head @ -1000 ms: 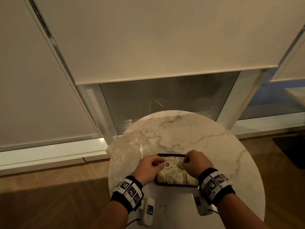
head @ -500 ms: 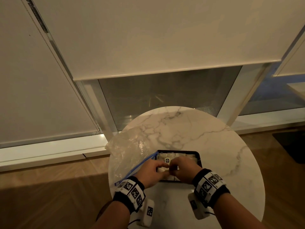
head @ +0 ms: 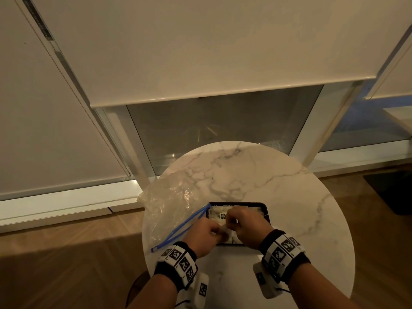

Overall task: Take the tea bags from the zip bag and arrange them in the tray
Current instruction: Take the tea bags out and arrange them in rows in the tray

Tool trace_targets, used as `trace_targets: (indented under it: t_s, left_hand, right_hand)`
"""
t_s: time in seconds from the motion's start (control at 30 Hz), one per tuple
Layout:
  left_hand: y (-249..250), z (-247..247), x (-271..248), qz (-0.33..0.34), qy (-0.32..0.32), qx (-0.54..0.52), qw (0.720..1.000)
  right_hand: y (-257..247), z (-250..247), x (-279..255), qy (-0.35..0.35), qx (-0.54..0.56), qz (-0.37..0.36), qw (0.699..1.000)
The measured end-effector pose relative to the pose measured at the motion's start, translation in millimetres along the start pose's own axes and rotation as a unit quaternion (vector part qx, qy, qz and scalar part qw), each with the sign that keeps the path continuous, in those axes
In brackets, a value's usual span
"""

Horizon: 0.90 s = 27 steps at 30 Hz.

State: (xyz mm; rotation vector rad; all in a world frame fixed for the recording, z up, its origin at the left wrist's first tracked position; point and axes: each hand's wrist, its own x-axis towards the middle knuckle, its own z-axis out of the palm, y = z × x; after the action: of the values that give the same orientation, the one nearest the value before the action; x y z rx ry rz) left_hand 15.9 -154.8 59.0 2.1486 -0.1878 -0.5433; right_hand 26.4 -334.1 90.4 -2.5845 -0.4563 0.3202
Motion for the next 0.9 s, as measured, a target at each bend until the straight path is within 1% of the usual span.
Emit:
trace_targets:
  t_s: [0.1, 0.17, 0.27, 0.33, 0.4, 0.5, 0.6, 0.67, 0.77, 0.83, 0.9]
  left_hand:
    - [-6, 4, 5, 0.001, 0.000, -0.014, 1.000]
    - [-10, 7, 9, 0.001, 0.016, 0.000, 1.000]
    - [-18, 12, 14, -0.029, 0.058, 0.001, 0.998]
    - [-24, 17, 19, -0.050, 0.079, 0.009, 0.996]
    - [-31, 25, 25, -0.063, 0.085, 0.014, 0.994]
    - [-35, 39, 32, -0.081, 0.070, 0.021, 0.994]
    - [-38, 54, 39, -0.109, 0.067, 0.049, 0.991]
    - [-39, 63, 44, -0.116, 0.072, 0.109, 0.985]
    - [-36, 68, 48, -0.116, 0.082, 0.251, 0.958]
    - [-33, 69, 52, -0.112, 0.076, 0.304, 0.943]
    - [-30, 69, 56, -0.111, 0.059, 0.335, 0.934]
  right_hand:
    - [6, 4, -1, 0.014, 0.012, 0.010, 1.000]
    - [12, 7, -1, 0.018, 0.046, 0.036, 0.998]
    - [32, 7, -1, 0.035, 0.084, 0.126, 0.988]
    - [52, 6, -2, 0.034, 0.080, 0.190, 0.978]
    - [72, 7, -5, 0.013, 0.063, 0.234, 0.970]
    - [95, 11, -11, -0.020, 0.054, 0.271, 0.961]
    - [106, 17, -16, -0.056, 0.055, 0.267, 0.961]
    - [109, 22, -17, -0.081, 0.044, 0.244, 0.965]
    - [108, 30, -17, -0.112, 0.002, 0.200, 0.973]
    - [108, 35, -16, -0.139, -0.058, 0.174, 0.973]
    - [109, 40, -14, -0.155, -0.106, 0.149, 0.971]
